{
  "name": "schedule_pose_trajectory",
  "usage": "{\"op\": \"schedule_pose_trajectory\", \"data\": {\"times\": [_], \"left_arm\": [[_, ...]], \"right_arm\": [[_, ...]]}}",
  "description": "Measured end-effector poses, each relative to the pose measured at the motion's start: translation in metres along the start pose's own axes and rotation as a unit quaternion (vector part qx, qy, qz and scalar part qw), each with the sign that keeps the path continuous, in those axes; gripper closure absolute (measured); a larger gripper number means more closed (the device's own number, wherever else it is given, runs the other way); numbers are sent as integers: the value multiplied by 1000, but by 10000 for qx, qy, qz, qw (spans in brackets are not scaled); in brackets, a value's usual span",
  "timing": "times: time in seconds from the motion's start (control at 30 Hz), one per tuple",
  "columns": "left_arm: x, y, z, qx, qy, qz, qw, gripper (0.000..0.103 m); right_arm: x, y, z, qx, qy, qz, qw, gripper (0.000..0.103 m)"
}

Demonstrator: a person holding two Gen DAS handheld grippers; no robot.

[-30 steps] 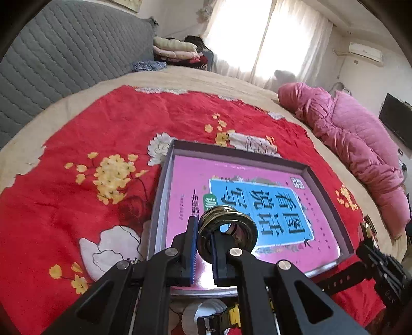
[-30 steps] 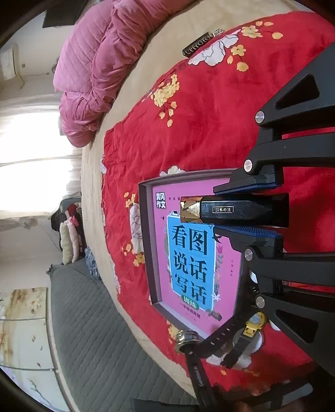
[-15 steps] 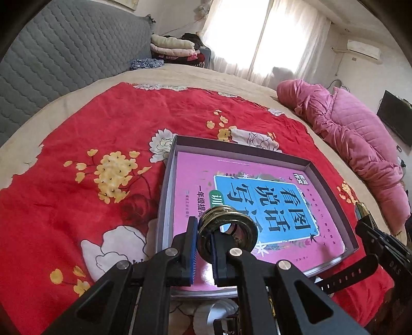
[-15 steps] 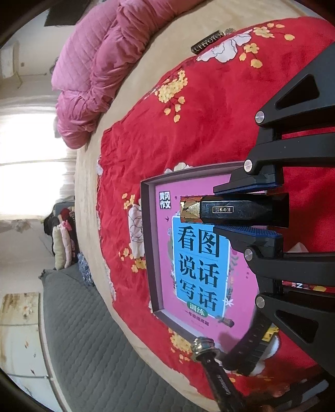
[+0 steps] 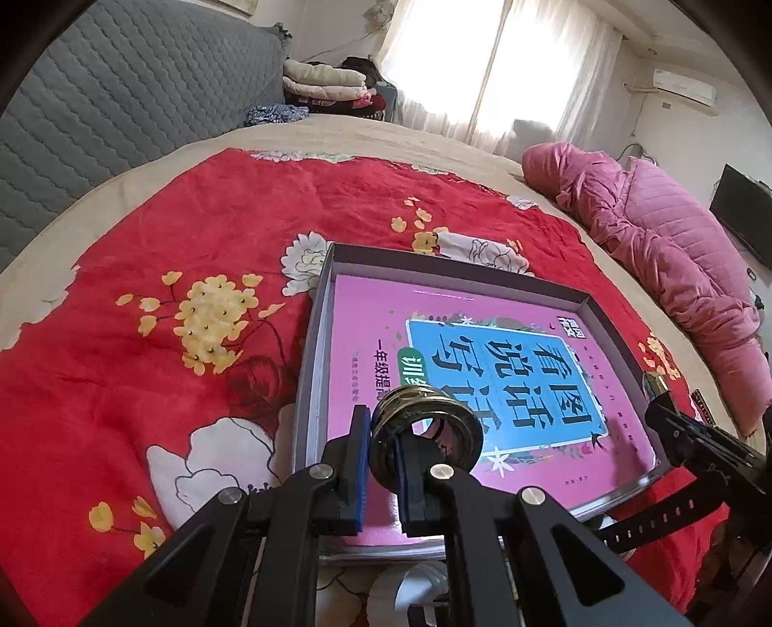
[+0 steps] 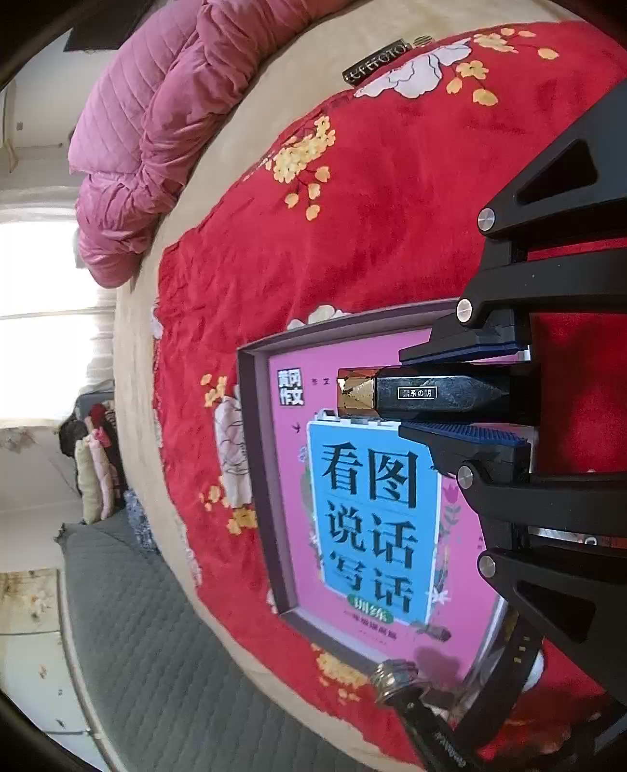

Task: Organize rigid objects
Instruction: 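Carry the black stick into the box with right gripper while left holds cylinder, then open right gripper to release the black stick inside the box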

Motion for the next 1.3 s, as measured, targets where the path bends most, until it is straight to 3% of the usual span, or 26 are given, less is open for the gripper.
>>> {"op": "schedule_pose_trajectory", "data": {"times": [0.5,0.9,1.1,1.3], "left_arm": [[-2,2,9,-127,-64,27,9999,94],[-8,4,14,-193,-183,-5,9996,94],[-10,4,14,-272,-242,39,9993,94],[-6,6,15,-333,-336,198,9987,94]], "right_arm": [[-2,8,26,-418,247,-182,9987,80],[-2,10,28,-382,276,-214,9987,80],[-8,6,12,-112,174,-251,9995,76],[-13,10,1,-14,111,-312,9994,64]]}}
Point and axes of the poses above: each gripper's, at about its wrist camera, not at the fingertips, and z roughly the way its jaws point, x to its right, y to its underside, the point moved 1 cm from there along z, roughly the way its jaws point, and after that the axes turned 5 degrees about -y, right-handed, at the moved point
